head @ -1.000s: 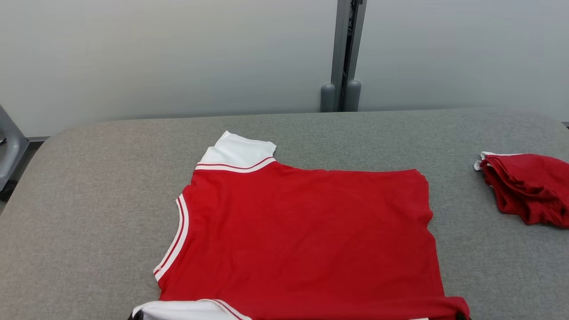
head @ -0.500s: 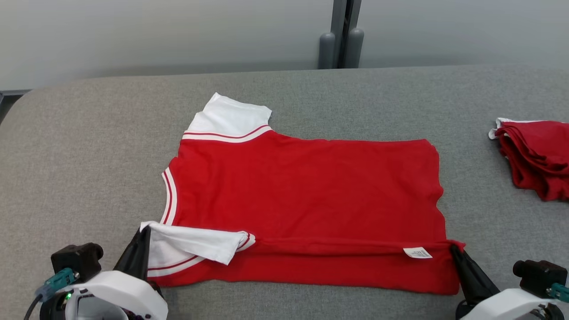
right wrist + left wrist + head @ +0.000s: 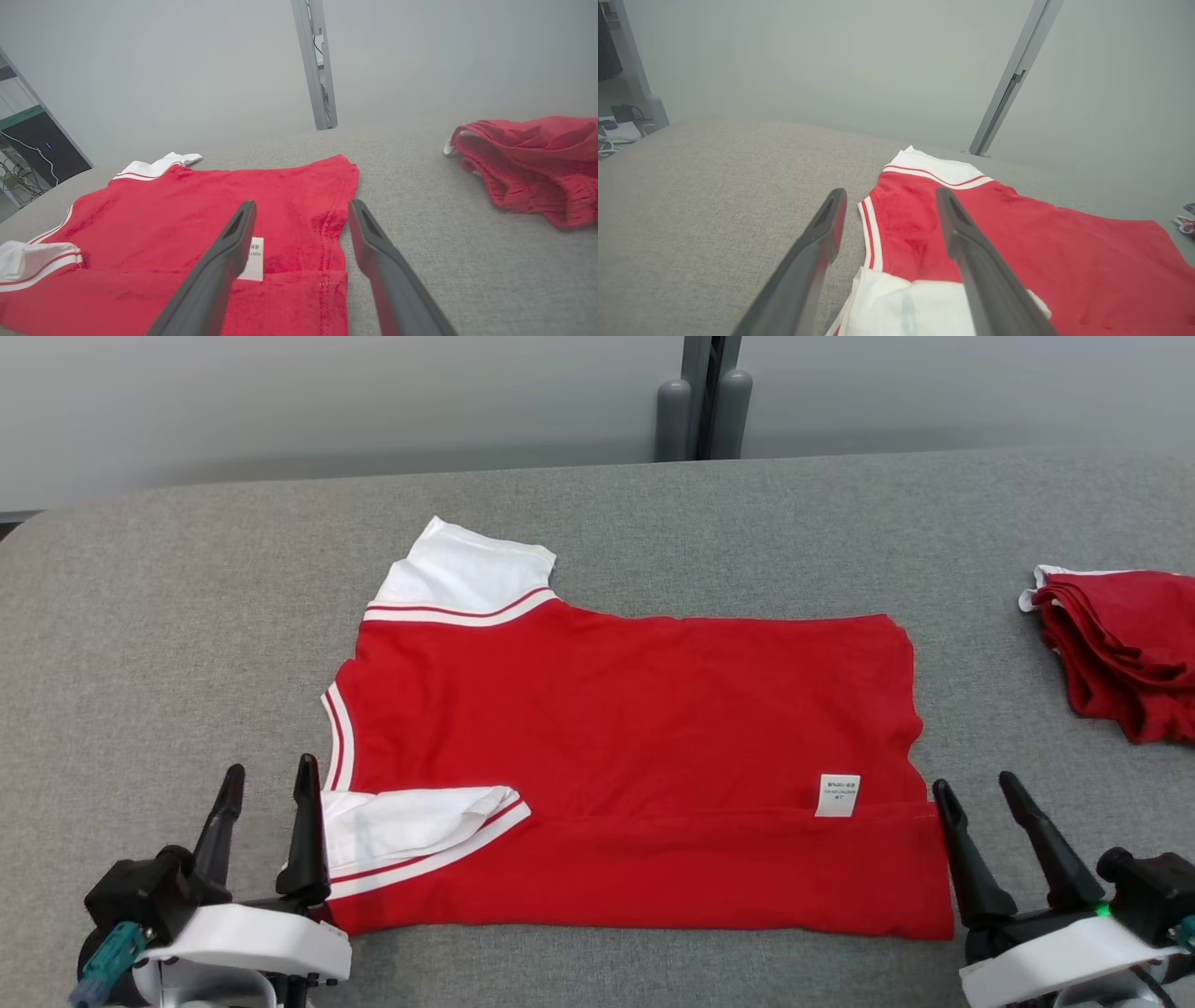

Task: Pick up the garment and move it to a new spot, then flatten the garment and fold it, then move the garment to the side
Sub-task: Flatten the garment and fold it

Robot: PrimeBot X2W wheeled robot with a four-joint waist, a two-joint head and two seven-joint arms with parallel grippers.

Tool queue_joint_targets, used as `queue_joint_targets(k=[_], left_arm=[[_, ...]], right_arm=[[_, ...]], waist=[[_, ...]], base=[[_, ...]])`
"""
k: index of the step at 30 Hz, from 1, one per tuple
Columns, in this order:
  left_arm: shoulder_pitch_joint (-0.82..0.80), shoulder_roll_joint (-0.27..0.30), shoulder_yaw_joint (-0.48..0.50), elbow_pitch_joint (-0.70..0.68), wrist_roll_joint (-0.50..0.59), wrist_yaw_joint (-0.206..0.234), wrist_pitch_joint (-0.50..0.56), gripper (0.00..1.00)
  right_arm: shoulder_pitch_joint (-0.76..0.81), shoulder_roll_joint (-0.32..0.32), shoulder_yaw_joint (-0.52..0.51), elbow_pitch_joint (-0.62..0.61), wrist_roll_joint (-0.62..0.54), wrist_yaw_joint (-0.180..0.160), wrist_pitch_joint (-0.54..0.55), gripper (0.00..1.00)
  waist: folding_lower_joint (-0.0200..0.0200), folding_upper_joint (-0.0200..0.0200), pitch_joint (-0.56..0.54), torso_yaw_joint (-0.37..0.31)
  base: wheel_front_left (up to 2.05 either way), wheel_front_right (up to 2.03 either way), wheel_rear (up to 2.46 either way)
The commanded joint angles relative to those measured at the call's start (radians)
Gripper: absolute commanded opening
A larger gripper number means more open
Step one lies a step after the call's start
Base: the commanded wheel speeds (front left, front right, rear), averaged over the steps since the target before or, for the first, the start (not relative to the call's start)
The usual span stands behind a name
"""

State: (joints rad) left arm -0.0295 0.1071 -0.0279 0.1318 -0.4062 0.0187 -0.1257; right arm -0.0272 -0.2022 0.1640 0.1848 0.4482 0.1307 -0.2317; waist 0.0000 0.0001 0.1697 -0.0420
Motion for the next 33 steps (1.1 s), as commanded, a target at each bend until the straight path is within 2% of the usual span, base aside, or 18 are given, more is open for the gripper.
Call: queue_joint_targets(k=[1, 6, 17, 25, 33], left_arm=[[-0.015, 0.001, 0.005, -0.002, 0.023, 0.009, -0.047, 1.0], [-0.008, 0.01, 0.008, -0.039, 0.115, 0.033, -0.133, 1.0], [0.138, 0.029, 0.028, -0.101, 0.236, 0.025, -0.139, 1.0], [0.145, 0.019, 0.04, -0.092, 0.241, 0.012, -0.139, 1.0], [0.116, 0.004, 0.023, 0.031, 0.186, -0.011, -0.071, 1.0]], right_arm=[[-0.005, -0.007, -0.02, -0.016, -0.023, 0.0, -0.017, 1.0], [0.025, 0.017, -0.098, -0.078, -0.133, 0.0, -0.033, 1.0], [0.136, 0.053, -0.147, -0.111, -0.223, 0.0, -0.034, 1.0], [0.134, 0.063, -0.144, -0.106, -0.22, 0.0, -0.034, 1.0], [0.097, 0.063, -0.1, -0.051, -0.181, 0.0, -0.033, 1.0]], waist=[[0.0, -0.0001, -0.007, -0.002], [0.0, -0.0001, -0.03, -0.006], [0.0, -0.0001, -0.069, -0.023], [0.0, -0.0001, -0.072, -0.032], [0.0, -0.0001, -0.034, -0.023]], base=[[0.0, 0.0, 0.0], [0.0, 0.0, 0.0], [0.0, 0.0, 0.0], [0.0, 0.0, 0.0], [0.0, 0.0, 0.0]])
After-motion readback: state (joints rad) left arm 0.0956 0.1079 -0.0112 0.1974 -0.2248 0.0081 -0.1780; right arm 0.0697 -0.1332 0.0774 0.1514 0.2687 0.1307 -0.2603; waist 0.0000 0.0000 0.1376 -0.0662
